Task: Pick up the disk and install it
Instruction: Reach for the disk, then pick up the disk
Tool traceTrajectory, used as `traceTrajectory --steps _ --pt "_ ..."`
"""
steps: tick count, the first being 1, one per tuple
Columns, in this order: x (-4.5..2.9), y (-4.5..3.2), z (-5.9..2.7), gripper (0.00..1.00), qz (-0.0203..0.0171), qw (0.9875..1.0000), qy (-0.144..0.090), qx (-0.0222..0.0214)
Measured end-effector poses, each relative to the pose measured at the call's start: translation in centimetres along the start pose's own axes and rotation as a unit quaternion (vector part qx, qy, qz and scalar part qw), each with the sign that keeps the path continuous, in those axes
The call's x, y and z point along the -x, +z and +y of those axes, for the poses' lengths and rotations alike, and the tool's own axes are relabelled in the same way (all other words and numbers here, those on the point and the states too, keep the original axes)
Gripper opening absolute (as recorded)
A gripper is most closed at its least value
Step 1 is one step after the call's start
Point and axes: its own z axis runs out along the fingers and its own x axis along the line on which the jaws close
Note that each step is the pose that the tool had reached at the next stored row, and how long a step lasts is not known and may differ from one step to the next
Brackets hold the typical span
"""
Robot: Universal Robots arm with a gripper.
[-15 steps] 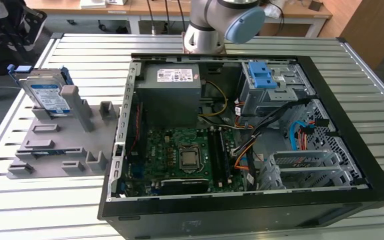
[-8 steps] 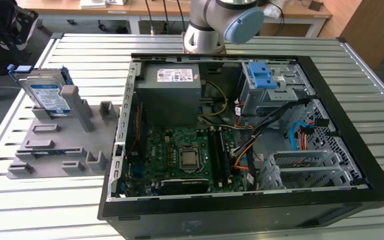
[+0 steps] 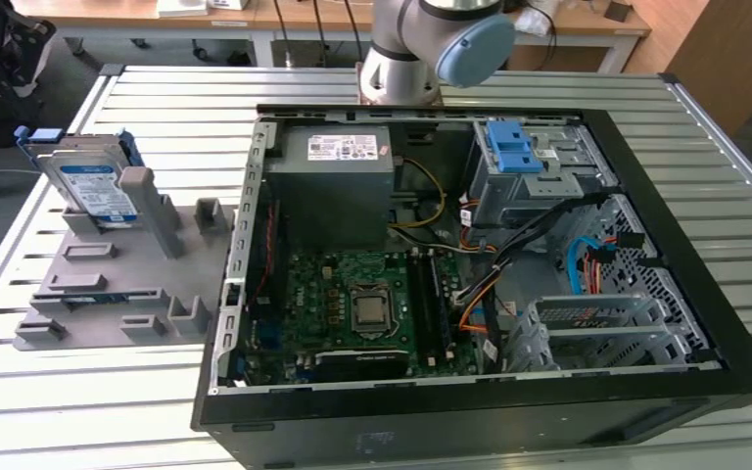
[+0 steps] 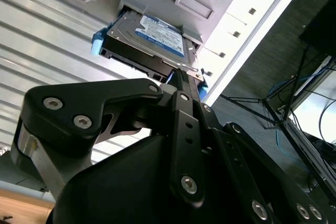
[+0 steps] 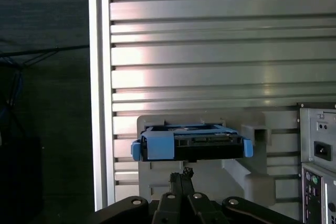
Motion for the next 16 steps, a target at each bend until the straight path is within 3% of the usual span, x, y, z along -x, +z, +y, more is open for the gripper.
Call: traceTrajectory --steps 16 --pt "-0.09 0.06 -0.01 0.11 0.0000 1.0000 0.000 0.0000"
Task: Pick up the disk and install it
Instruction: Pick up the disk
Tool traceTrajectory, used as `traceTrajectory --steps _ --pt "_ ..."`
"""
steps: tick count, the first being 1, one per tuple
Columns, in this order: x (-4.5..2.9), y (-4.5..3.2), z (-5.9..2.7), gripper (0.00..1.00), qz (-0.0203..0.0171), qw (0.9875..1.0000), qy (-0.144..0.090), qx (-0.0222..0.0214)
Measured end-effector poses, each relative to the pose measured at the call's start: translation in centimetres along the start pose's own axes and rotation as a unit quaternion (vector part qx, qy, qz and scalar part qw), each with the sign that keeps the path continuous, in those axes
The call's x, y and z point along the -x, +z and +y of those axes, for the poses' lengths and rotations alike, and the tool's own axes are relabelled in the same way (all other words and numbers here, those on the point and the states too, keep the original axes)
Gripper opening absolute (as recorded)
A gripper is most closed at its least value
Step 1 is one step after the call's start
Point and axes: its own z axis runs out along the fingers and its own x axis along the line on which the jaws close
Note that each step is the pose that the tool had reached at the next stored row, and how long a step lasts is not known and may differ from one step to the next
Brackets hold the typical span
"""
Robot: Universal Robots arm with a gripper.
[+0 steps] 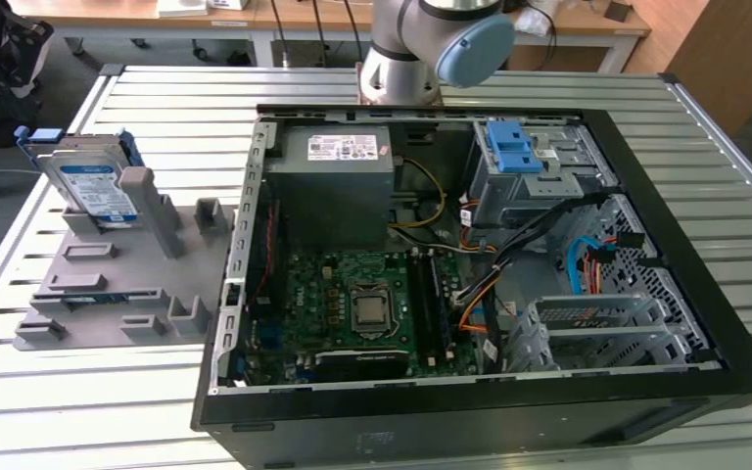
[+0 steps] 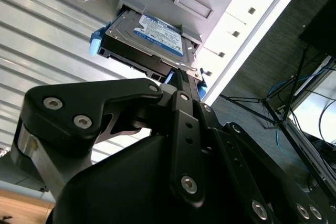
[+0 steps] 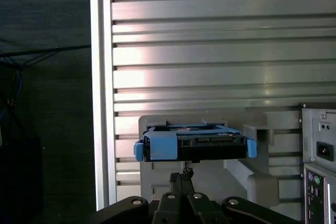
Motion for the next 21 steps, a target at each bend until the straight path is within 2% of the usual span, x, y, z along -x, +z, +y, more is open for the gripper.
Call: traceTrajectory --steps 2,5,9,10,15,18,21 --pt "0.00 0.01 0.00 0.11 0.0001 1.0000 -0.005 0.0000" --pt "0.00 0.02 0.00 0.11 0.0006 0.9996 -0.029 -0.0001" --pt "0.00 0.04 0.00 0.11 0.0016 0.9978 -0.066 -0.0003" --pt "0.00 0.05 0.00 0.11 0.0020 0.9965 -0.084 -0.0004" --pt "0.00 0.07 0.00 0.11 0.0031 0.9917 -0.129 -0.0007" --pt "0.00 0.07 0.00 0.11 0.0038 0.9877 -0.156 -0.0008" --pt "0.00 0.08 0.00 0.11 0.0045 0.9831 -0.183 -0.0010"
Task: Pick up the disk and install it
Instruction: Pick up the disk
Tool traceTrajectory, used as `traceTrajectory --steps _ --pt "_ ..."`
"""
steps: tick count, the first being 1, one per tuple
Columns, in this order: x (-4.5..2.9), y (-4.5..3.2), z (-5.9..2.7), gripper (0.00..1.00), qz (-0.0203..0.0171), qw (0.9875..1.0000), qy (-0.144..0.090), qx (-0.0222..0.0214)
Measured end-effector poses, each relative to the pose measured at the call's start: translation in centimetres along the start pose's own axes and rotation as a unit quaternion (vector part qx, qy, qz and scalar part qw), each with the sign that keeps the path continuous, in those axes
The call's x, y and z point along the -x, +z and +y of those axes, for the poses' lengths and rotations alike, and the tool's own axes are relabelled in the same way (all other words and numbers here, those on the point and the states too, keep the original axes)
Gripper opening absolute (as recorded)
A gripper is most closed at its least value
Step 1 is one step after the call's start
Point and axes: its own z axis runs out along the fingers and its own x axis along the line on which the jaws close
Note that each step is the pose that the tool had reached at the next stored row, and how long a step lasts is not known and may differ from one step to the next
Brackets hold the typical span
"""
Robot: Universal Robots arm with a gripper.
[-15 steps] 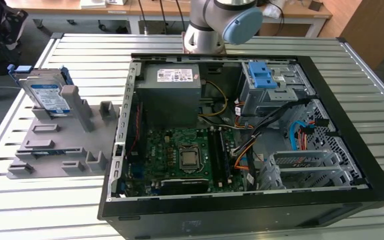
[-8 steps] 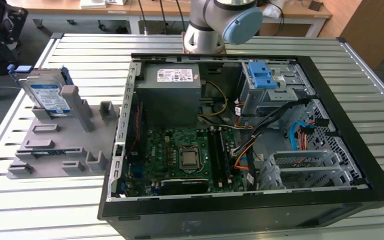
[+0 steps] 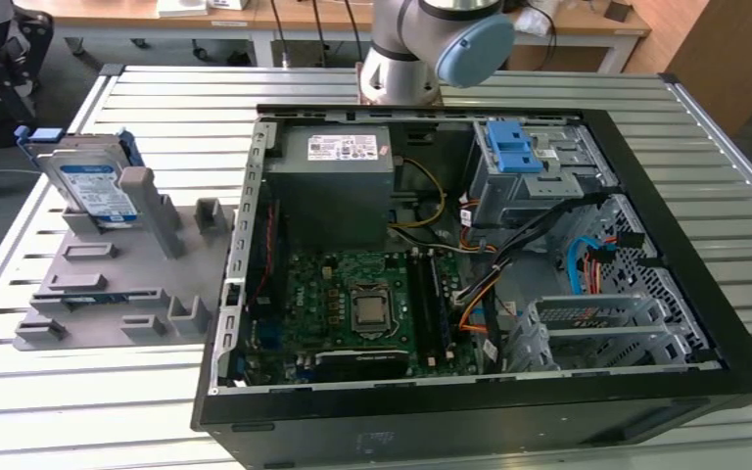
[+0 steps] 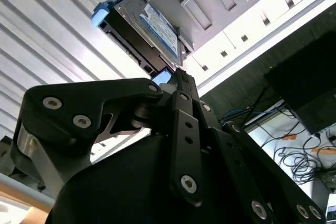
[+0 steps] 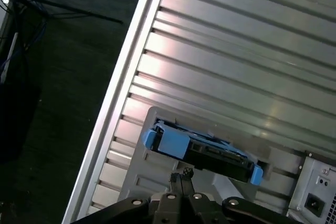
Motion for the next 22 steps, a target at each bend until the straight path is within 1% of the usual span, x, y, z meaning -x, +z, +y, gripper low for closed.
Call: traceTrajectory --steps 3,6,7,9,13,16,19,21,22 --pt "0.00 0.00 0.00 0.11 0.0007 0.9996 -0.027 -0.0001" --pt "0.00 0.01 0.00 0.11 0.0013 0.9985 -0.054 -0.0001" --pt "0.00 0.00 0.00 0.11 0.0016 0.9976 -0.069 -0.0001" --pt "0.00 0.01 0.00 0.11 0.0020 0.9963 -0.086 -0.0001" --pt "0.00 0.01 0.00 0.11 0.0019 0.9930 -0.118 -0.0001" --pt "0.00 0.04 0.00 0.11 -0.0004 0.9908 -0.136 0.0002" --pt "0.00 0.09 0.00 0.11 -0.0056 0.9889 -0.149 0.0030" --pt "0.01 0.10 0.01 0.11 -0.0072 0.9870 -0.160 0.0048" --pt "0.01 0.10 0.00 0.11 -0.0073 0.9858 -0.168 0.0051"
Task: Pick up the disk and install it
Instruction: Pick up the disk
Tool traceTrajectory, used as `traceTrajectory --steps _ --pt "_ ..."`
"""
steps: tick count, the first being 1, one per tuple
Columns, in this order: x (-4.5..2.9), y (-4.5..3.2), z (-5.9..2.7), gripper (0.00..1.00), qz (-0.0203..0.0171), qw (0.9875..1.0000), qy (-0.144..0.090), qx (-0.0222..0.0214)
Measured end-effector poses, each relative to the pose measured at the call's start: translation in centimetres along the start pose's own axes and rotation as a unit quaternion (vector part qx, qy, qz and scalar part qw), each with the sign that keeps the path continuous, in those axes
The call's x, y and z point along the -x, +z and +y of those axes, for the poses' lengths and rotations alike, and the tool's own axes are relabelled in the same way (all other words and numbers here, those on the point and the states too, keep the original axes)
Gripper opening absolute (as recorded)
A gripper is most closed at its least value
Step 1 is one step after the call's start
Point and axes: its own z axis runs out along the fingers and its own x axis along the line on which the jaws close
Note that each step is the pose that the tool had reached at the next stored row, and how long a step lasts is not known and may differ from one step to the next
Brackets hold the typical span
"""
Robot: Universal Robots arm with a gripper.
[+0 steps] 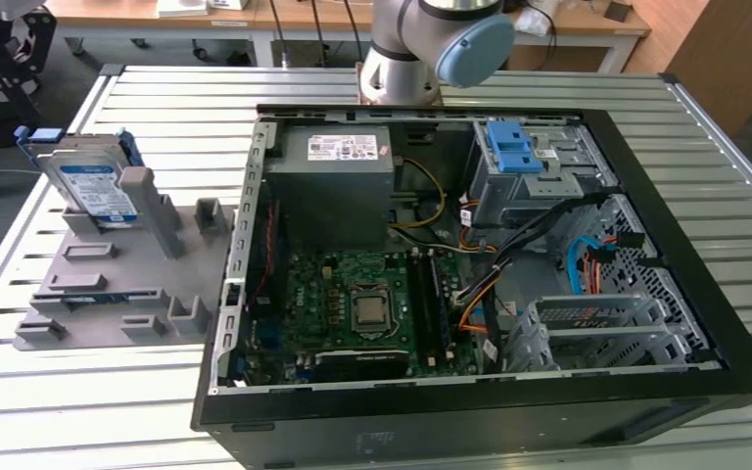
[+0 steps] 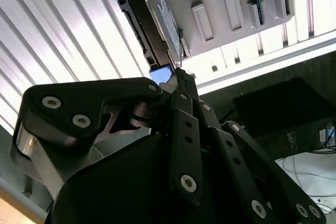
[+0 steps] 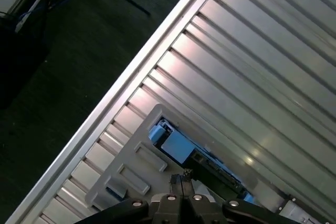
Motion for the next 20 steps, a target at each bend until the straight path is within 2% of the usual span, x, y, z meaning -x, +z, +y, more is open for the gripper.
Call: traceTrajectory --steps 3,5,10,15,17,20 --pt "-0.01 0.03 0.00 0.11 0.0006 0.9996 -0.027 0.0004" --pt "-0.01 0.05 -0.01 0.11 0.0012 0.9990 -0.046 0.0007" --pt "-0.01 0.12 -0.01 0.11 0.0025 0.9959 -0.090 0.0015" --pt "-0.01 0.20 -0.01 0.11 0.0037 0.9908 -0.136 0.0021" --pt "-0.01 0.23 -0.01 0.11 0.0043 0.9882 -0.153 0.0024" --pt "-0.01 0.29 -0.01 0.11 0.0051 0.9835 -0.181 0.0030"
